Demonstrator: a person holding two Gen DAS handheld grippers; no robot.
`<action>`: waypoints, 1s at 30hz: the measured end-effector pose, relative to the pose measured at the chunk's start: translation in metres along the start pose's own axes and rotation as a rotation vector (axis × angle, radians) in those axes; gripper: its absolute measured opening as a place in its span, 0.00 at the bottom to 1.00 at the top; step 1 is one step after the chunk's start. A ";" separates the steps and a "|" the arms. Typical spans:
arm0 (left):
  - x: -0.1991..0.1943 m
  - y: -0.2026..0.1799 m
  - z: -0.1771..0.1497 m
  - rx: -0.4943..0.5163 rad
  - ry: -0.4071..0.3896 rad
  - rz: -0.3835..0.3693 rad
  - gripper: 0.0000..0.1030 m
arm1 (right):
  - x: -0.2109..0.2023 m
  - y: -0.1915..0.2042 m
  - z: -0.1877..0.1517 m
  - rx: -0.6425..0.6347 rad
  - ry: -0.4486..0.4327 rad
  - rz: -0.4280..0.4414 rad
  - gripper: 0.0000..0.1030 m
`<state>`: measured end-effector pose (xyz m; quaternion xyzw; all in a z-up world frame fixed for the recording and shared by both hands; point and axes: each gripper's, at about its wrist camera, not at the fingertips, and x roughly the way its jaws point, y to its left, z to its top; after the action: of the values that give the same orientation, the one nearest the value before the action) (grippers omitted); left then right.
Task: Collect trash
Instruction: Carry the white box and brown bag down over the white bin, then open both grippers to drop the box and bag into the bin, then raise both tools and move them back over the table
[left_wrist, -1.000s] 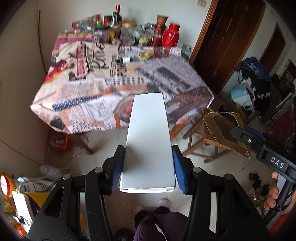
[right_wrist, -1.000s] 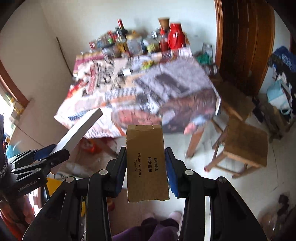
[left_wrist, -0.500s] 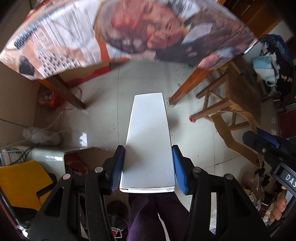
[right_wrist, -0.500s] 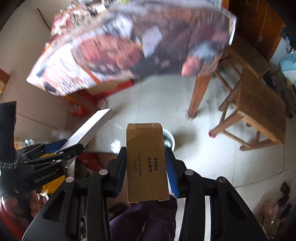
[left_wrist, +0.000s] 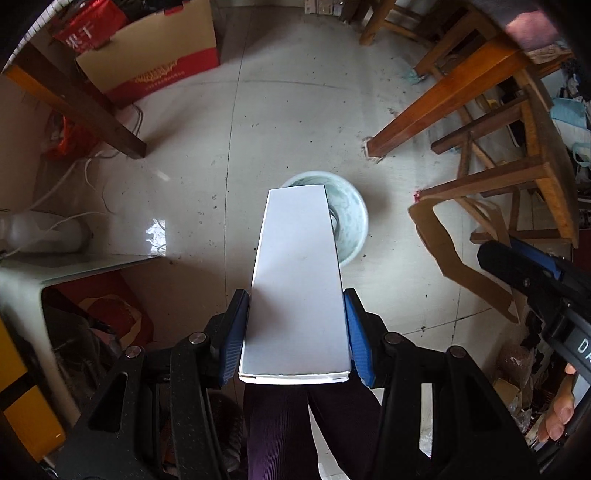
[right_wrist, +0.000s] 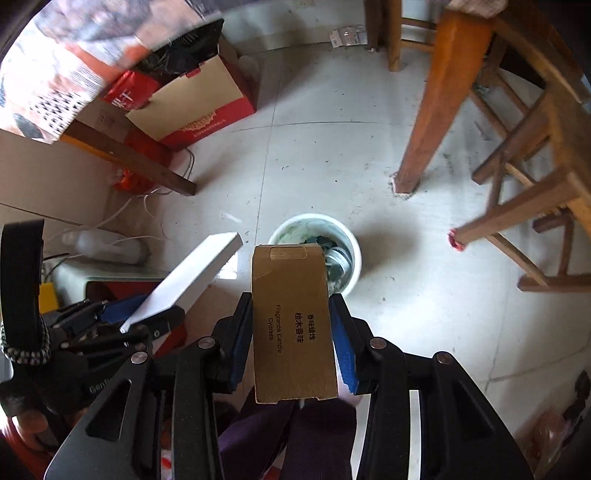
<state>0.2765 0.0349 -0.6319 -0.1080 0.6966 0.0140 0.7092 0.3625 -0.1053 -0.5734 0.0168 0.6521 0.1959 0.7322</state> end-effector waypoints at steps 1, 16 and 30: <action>0.010 0.001 0.001 0.000 0.001 0.002 0.49 | 0.006 0.000 0.003 -0.003 -0.001 0.005 0.37; 0.081 -0.013 0.044 -0.003 0.086 -0.052 0.54 | 0.040 -0.016 0.018 0.038 0.089 0.001 0.58; -0.027 -0.023 0.050 0.038 0.056 -0.021 0.61 | -0.047 0.009 0.040 0.023 0.063 -0.053 0.58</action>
<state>0.3287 0.0244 -0.6022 -0.1019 0.7150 -0.0097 0.6916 0.3948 -0.1022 -0.5200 0.0019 0.6774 0.1692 0.7159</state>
